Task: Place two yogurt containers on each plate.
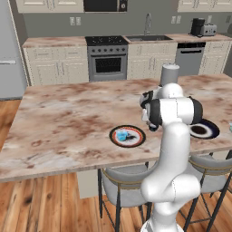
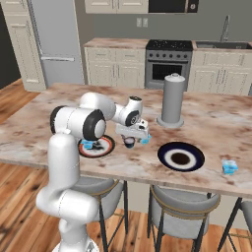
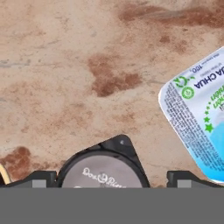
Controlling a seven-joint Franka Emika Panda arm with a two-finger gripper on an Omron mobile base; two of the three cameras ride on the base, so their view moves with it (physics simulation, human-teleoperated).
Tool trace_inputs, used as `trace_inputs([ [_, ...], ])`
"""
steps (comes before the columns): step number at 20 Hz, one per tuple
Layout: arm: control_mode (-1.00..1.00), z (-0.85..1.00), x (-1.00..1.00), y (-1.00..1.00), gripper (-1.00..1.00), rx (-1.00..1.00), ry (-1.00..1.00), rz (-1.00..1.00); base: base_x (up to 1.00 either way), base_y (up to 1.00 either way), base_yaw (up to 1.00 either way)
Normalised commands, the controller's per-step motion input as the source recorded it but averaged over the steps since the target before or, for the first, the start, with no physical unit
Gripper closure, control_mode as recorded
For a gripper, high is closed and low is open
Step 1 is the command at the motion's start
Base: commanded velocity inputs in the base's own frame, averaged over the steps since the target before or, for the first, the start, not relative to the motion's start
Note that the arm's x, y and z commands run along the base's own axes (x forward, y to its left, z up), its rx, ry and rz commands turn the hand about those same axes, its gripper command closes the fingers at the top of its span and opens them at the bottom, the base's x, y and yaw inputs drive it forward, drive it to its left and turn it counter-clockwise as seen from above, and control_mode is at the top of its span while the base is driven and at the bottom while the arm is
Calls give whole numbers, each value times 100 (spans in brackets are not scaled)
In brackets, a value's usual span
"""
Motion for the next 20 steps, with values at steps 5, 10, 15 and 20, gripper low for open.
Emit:
trace_inputs([
  [5,-100,-5,0,0,-100,0,0,0,0,0,0],
  [10,-100,-15,0,2,-100,0,0,0,0,0,0],
  [15,-100,-9,0,0,-100,0,0,0,0,0,0],
  [20,-100,-16,0,0,-100,0,0,0,0,0,0],
])
